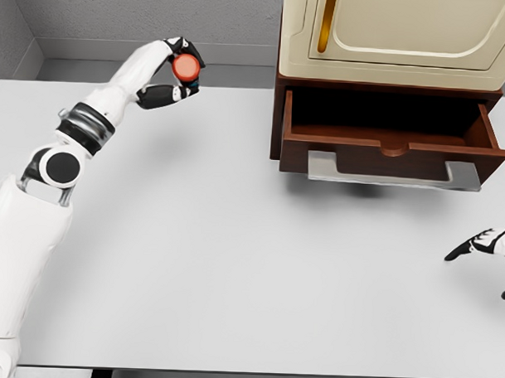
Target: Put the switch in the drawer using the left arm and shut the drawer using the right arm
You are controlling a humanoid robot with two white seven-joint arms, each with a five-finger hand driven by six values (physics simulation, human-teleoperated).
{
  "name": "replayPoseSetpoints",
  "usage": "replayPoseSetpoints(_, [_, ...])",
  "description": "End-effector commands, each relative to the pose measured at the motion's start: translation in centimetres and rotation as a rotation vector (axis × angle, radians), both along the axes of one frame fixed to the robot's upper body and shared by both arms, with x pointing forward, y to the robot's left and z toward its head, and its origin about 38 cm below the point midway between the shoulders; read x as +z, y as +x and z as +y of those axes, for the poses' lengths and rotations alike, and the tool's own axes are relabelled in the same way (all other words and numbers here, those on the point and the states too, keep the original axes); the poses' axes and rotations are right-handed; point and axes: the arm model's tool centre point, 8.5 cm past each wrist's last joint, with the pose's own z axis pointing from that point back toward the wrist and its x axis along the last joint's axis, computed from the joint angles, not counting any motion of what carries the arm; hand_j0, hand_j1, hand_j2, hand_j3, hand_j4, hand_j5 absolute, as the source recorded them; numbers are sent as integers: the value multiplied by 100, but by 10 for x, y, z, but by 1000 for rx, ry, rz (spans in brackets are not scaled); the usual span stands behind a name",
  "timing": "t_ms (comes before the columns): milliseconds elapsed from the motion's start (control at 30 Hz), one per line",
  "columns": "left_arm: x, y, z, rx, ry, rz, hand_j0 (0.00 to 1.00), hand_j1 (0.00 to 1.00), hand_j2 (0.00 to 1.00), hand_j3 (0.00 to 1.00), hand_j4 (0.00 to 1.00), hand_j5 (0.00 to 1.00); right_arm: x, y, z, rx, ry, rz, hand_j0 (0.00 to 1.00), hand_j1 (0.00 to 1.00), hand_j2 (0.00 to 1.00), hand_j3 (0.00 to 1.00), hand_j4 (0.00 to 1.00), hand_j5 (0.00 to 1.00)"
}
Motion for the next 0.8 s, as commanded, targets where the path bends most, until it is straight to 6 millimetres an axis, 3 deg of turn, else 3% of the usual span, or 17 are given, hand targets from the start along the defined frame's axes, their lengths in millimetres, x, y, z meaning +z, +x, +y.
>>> replayPoseSetpoints(0, [5, -3, -18, -10, 30, -40, 28, 28, 28, 28, 28, 28, 7, 4, 2, -6, 6, 7, 84, 84, 84, 84, 84, 84])
replayPoseSetpoints(133, [17, -10, -43, -39, 30, -92, 28, 28, 28, 28, 28, 28, 12, 6, 3, -2, 0, 11, 85, 85, 85, 85, 85, 85])
replayPoseSetpoints(333, [21, -21, -61, -77, -5, -111, 28, 28, 28, 28, 28, 28, 19, 10, 7, -27, 50, 3, 86, 86, 86, 86, 86, 86])
replayPoseSetpoints(400, [23, -28, -76, -114, -5, -121, 28, 28, 28, 28, 28, 28, 21, 11, 9, -31, 62, 0, 93, 93, 93, 93, 93, 93])
replayPoseSetpoints(467, [24, -31, -83, -125, -24, -123, 28, 28, 28, 28, 28, 28, 24, 13, 9, -33, 67, -10, 93, 93, 93, 93, 93, 93])
replayPoseSetpoints(767, [31, -47, -131, -209, -19, -161, 28, 28, 28, 28, 28, 28, 25, 13, 10, -32, 72, -11, 91, 91, 91, 91, 91, 91])
